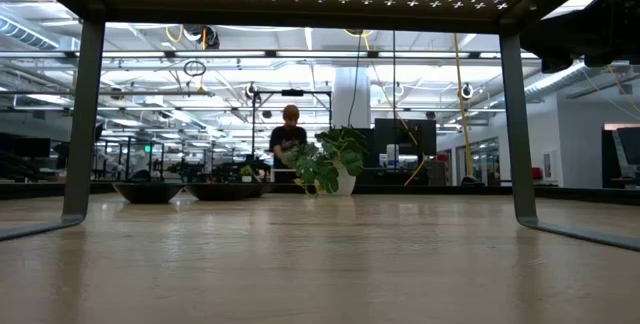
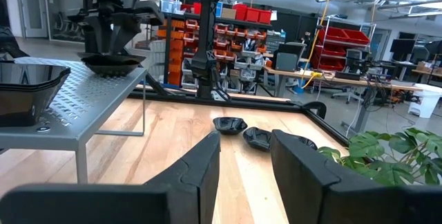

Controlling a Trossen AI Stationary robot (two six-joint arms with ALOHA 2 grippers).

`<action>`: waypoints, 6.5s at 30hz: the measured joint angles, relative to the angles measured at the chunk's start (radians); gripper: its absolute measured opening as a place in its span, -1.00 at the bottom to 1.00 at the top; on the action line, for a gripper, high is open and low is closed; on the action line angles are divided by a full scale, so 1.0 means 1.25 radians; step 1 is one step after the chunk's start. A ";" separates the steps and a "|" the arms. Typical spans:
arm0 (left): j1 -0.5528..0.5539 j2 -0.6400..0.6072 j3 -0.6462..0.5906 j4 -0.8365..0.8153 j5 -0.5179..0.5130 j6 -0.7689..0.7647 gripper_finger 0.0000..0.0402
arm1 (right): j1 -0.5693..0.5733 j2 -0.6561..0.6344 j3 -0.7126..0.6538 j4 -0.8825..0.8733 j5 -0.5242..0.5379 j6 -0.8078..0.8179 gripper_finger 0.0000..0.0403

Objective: Pick & Place Mini shaped plates
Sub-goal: Adjust the stacked leaf-shaped plate on the shelf

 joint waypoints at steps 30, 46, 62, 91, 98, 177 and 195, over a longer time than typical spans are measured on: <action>0.028 -0.081 0.000 0.125 0.049 -0.067 -0.96 | 0.000 0.000 0.000 0.000 0.000 0.000 -0.41; -0.008 -0.133 0.000 0.098 0.133 0.179 -0.93 | 0.000 0.000 0.000 0.000 0.000 0.000 -0.41; -0.022 -0.139 0.000 -0.047 0.145 0.764 -0.97 | 0.000 0.000 0.000 0.000 0.000 0.000 -0.41; 0.260 -0.201 -0.006 -0.196 0.510 1.419 -0.99 | 0.000 0.000 0.000 0.000 0.000 0.000 -0.41; 0.341 -0.201 -0.053 -0.164 0.598 1.585 -1.00 | 0.000 0.000 0.000 0.000 0.000 0.000 -0.41; 0.369 -0.052 -0.112 0.021 0.789 1.684 -0.96 | 0.000 0.000 0.000 0.000 0.000 0.000 -0.41; 0.328 -0.058 -0.112 0.146 0.796 1.333 -0.82 | 0.000 0.000 0.000 0.000 0.000 0.000 -0.41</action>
